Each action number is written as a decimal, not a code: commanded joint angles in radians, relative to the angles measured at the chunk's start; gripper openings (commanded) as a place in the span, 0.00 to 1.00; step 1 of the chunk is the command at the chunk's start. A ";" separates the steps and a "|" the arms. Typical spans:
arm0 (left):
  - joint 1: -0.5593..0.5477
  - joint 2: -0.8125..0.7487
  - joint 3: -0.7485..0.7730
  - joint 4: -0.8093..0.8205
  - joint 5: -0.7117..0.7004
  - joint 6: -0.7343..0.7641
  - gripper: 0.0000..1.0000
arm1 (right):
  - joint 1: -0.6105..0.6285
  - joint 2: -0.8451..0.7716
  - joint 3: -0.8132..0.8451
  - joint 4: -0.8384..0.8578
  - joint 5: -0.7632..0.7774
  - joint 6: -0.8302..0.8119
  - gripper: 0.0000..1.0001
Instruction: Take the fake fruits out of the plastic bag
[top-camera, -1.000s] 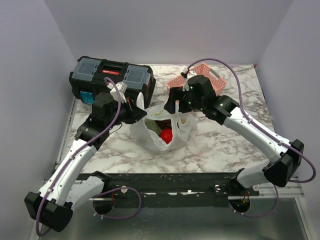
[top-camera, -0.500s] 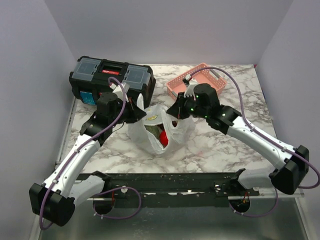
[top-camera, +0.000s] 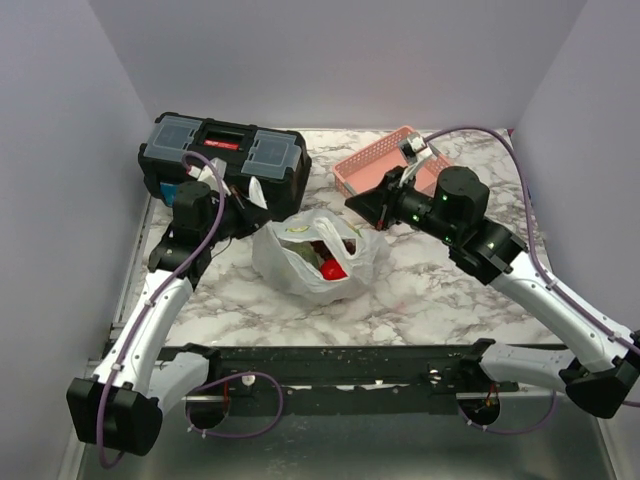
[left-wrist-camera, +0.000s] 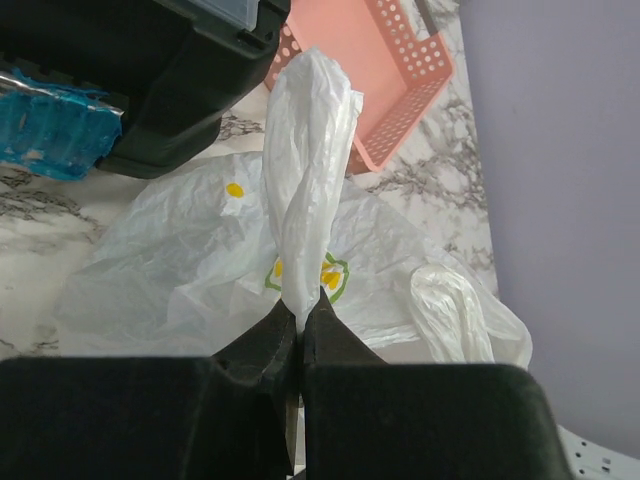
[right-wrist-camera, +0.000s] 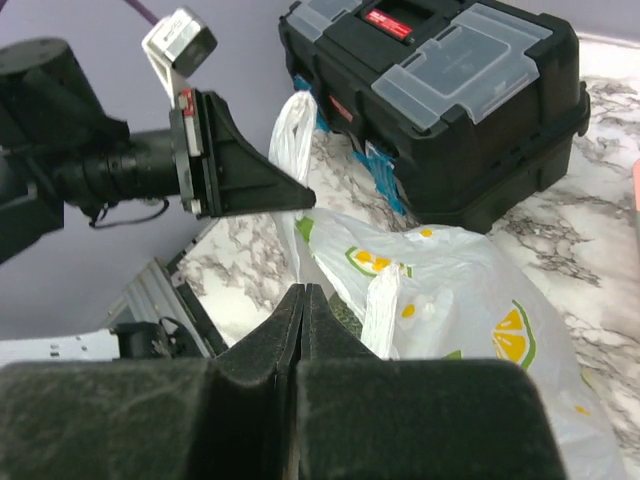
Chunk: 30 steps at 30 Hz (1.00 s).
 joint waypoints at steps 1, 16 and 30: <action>0.057 0.008 -0.003 0.063 0.135 -0.049 0.00 | 0.001 -0.066 -0.018 -0.068 -0.072 -0.189 0.01; 0.087 0.063 -0.012 0.172 0.290 -0.058 0.00 | 0.002 -0.295 -0.424 -0.117 -0.331 -0.059 0.07; 0.086 -0.072 -0.086 0.167 0.336 0.036 0.00 | 0.019 0.048 -0.136 -0.014 -0.214 0.107 0.61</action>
